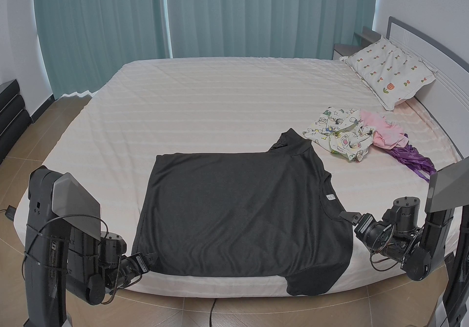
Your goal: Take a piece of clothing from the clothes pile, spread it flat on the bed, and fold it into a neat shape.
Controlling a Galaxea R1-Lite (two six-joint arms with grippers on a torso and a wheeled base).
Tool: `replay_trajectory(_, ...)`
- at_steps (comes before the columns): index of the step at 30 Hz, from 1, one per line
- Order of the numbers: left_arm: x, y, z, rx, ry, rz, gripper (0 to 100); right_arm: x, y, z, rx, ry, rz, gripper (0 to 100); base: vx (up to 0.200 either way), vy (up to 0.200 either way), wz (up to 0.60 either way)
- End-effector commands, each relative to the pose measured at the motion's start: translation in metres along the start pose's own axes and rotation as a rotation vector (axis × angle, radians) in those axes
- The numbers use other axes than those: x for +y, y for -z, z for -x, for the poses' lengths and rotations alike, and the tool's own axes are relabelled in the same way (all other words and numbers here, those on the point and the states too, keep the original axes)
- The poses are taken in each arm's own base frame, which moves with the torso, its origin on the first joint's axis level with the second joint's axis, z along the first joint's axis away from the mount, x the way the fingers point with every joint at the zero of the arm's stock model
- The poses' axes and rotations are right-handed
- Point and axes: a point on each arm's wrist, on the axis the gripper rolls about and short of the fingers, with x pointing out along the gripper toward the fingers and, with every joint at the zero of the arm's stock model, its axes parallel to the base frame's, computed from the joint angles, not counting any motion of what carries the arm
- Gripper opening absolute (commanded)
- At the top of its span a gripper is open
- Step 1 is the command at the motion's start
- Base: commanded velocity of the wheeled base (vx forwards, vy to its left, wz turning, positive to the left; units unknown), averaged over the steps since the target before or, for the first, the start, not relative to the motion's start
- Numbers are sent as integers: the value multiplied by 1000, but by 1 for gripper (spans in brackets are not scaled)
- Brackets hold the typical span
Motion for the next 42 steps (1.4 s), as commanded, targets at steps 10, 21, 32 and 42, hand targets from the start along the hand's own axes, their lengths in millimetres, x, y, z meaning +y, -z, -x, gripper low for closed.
replay_trajectory(10, 1, 3, 7, 1, -18, 24, 0, -3, 1, -1, 7, 12, -1, 100, 0, 0, 0)
replay_trajectory(21, -12, -18, 48, -93, 37, 139, 0, -23, 10, -15, 121, 86, 95, 100, 0, 0, 0)
replay_trajectory(32, -11, -16, 45, -84, 37, 143, 0, -40, 0, -47, 202, 190, 185, 100, 0, 0, 0)
replay_trajectory(42, -11, -16, 43, -80, 32, 143, 0, -38, -6, -70, 216, 191, 249, 0, 0, 0, 0)
